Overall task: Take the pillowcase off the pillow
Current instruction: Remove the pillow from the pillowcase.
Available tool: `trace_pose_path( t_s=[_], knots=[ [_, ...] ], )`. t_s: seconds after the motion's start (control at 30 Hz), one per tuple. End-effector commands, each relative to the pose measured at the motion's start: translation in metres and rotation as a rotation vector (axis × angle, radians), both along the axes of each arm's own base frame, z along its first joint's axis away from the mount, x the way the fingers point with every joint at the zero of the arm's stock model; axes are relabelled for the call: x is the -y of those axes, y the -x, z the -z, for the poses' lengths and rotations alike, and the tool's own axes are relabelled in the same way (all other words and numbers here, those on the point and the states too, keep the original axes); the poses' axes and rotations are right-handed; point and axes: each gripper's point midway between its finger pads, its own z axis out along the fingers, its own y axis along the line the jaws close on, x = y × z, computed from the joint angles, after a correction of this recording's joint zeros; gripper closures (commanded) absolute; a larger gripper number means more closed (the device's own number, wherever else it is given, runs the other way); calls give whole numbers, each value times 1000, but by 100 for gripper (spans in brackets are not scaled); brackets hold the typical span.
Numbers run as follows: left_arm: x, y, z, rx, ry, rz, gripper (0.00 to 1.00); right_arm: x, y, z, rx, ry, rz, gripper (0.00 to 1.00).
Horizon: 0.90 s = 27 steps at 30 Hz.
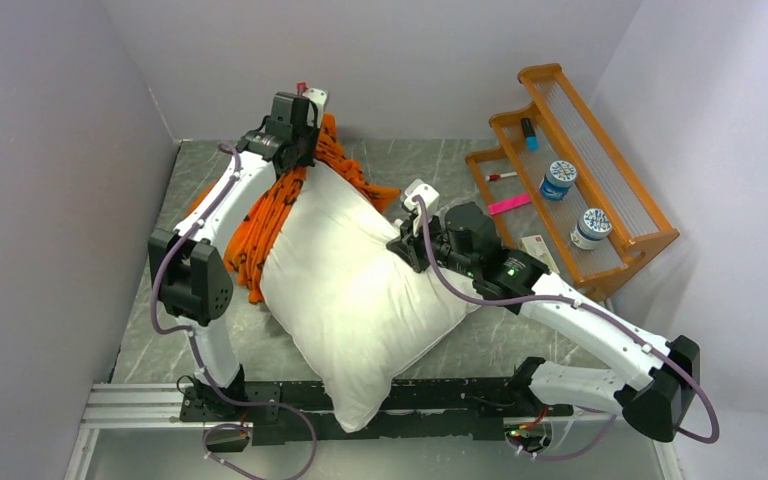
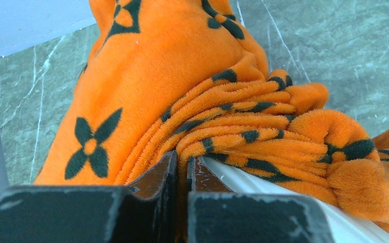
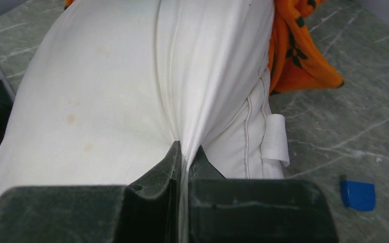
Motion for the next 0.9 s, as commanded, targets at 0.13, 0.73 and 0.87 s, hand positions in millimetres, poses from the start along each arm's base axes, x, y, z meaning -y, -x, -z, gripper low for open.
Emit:
trace_pose_path(
  t_s=[0.13, 0.73, 0.87],
  knots=[
    [-132, -65, -61, 265, -101, -424, 95, 44, 5, -3, 25, 79, 143, 100],
    [-80, 51, -61, 293, 173, -152, 30, 19, 4, -19, 46, 16, 52, 29],
    [-82, 77, -54, 286, 178, -139, 19, 17, 2, -32, 54, 9, 55, 14]
  ],
)
